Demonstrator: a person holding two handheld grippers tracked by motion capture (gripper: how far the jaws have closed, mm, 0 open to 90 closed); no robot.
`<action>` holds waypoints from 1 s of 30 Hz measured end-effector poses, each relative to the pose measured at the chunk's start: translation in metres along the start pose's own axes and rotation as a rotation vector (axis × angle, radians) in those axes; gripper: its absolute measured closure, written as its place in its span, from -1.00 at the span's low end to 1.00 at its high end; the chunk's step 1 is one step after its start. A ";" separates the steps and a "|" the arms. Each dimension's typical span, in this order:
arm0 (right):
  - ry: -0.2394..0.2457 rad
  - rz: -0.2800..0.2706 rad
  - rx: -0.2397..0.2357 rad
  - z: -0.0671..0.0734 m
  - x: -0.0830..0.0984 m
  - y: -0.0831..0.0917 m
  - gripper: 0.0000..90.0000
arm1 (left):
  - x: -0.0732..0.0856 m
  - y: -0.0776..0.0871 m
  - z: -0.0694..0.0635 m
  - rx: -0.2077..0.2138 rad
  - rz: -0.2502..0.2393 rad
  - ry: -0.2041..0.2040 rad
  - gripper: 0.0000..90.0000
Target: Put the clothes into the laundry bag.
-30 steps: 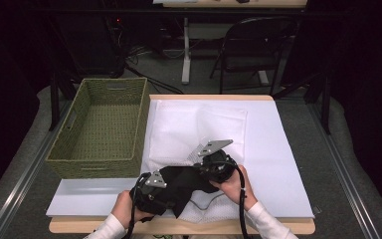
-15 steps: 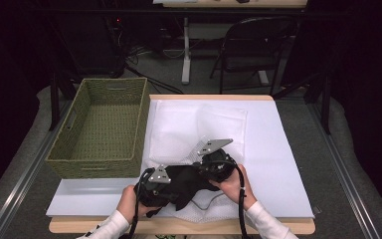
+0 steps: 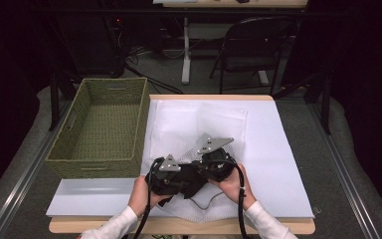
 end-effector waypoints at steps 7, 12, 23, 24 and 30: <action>-0.018 0.005 -0.019 -0.003 0.004 -0.002 0.99 | -0.004 -0.020 0.009 -0.022 -0.028 0.005 0.33; -0.016 0.012 -0.018 -0.003 0.007 -0.002 0.99 | 0.002 -0.022 0.007 -0.020 -0.012 -0.033 0.02; -0.012 0.015 -0.010 -0.005 0.008 0.000 0.99 | 0.014 -0.005 0.000 -0.007 0.048 -0.039 -0.35; -0.010 0.015 -0.011 -0.005 0.008 -0.001 0.98 | 0.016 -0.003 -0.001 -0.006 0.050 -0.038 -0.37; -0.023 0.013 -0.008 -0.006 0.008 0.000 0.98 | 0.027 0.001 -0.004 0.007 0.029 0.000 -0.35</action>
Point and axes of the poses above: each handheld gripper's, and its own axes: y roughly backward along the jaws, x roughly out of its underside, z roughly to its left, the point moved 6 cm from there along -y, roughly forward along the jaws, and after that the axes turned 7 degrees about x, right-handed, at the moved point
